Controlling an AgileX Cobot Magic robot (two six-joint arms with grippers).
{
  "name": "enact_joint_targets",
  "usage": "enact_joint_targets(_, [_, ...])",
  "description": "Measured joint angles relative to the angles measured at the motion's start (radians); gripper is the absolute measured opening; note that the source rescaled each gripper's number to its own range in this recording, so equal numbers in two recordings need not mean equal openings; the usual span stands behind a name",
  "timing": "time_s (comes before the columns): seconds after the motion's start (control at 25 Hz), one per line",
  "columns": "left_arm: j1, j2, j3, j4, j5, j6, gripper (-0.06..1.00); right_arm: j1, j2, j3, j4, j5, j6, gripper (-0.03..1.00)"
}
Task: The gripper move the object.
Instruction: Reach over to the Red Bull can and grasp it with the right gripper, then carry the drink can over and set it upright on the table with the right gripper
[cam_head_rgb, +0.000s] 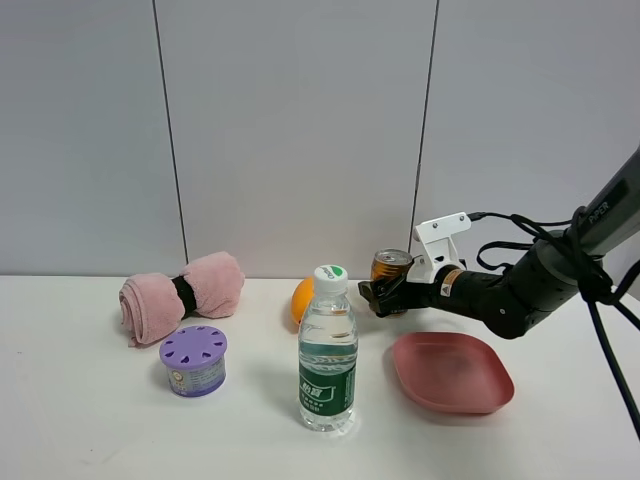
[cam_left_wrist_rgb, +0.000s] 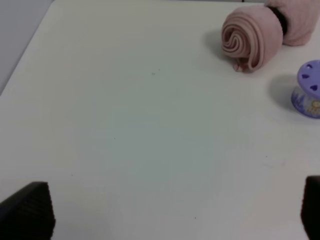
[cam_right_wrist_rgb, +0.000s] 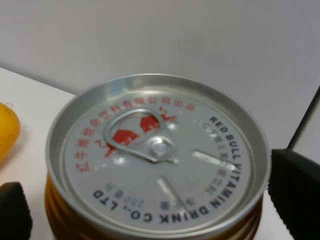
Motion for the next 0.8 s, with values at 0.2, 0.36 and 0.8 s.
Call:
enact_joint_targets(0.2, [0.0,0.0,0.0,0.0,0.0,0.0,1.0,0.0,0.0,0.0,0.0,0.002,0.0,0.11])
enact_joint_targets(0.36, [0.0,0.0,0.0,0.0,0.0,0.0,1.0,0.0,0.0,0.0,0.032,0.015,0.013,0.03])
enact_joint_targets(0.8, [0.0,0.0,0.0,0.0,0.0,0.0,1.0,0.0,-0.039,-0.001,0.004,0.116,0.072,0.02])
